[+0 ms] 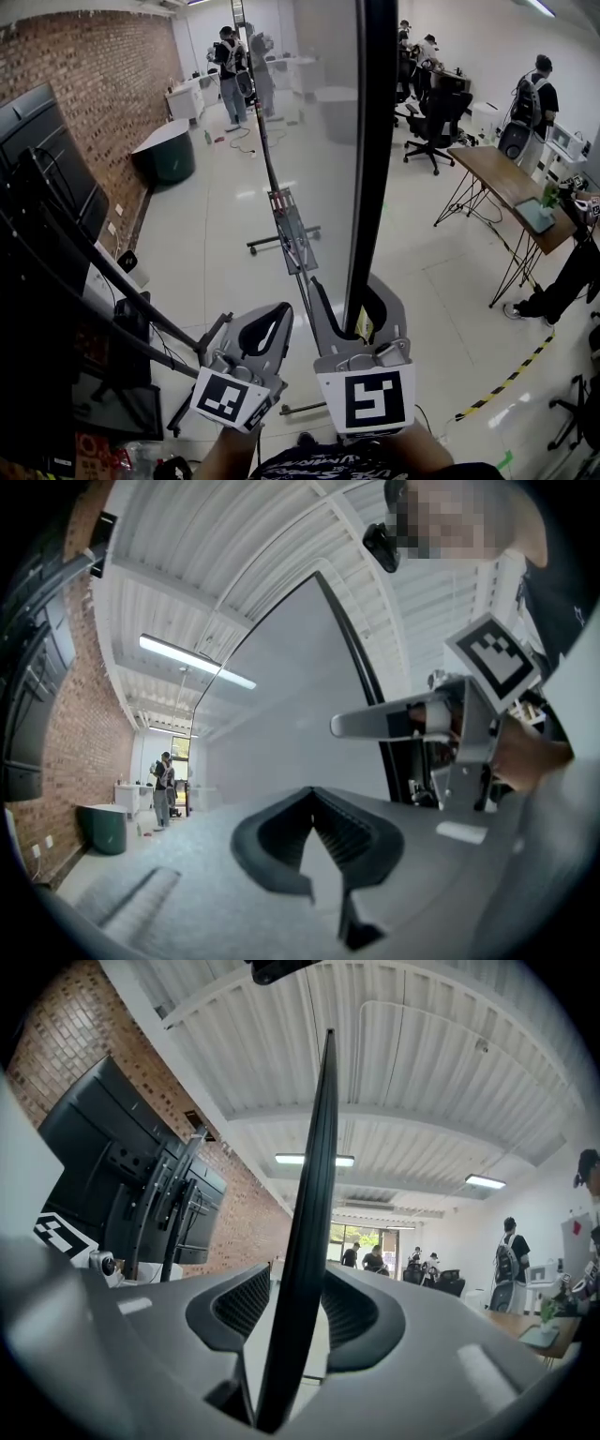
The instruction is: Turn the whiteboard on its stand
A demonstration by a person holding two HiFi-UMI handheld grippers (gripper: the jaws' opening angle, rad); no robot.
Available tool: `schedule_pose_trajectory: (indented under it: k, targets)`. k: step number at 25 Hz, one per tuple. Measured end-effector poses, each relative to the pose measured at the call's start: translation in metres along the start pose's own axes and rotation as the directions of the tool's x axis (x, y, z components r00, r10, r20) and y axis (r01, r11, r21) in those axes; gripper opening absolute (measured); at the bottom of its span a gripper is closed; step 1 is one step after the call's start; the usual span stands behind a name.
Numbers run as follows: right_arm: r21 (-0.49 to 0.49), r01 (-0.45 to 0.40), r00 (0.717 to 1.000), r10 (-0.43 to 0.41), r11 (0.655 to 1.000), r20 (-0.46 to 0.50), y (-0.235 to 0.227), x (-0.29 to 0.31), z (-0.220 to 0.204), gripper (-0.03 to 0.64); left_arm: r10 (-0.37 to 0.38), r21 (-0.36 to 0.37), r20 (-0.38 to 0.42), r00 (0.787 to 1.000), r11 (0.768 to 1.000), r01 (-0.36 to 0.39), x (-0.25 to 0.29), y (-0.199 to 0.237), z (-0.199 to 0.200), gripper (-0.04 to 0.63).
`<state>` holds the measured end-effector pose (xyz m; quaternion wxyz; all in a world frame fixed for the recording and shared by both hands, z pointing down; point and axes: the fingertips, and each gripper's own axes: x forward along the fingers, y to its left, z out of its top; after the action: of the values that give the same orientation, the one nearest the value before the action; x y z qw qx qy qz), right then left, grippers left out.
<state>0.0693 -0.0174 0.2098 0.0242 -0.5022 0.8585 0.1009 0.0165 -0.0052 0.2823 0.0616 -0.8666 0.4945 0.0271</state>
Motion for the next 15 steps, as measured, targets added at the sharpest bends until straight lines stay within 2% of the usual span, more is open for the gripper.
schedule_pose_trajectory:
  k: [5, 15]
  targets:
    - [0.004, -0.004, 1.000, 0.004, 1.000, -0.006, -0.006, -0.009, 0.009, 0.176, -0.012, -0.001, 0.021, 1.000, 1.000, 0.012, 0.002, -0.005, 0.009, 0.005]
    - [0.025, -0.084, 0.993, 0.085, 0.996, -0.078, 0.013, -0.047, -0.022, 0.175, -0.052, -0.005, 0.010, 0.999, 0.999, 0.052, -0.014, -0.022, 0.002, 0.005]
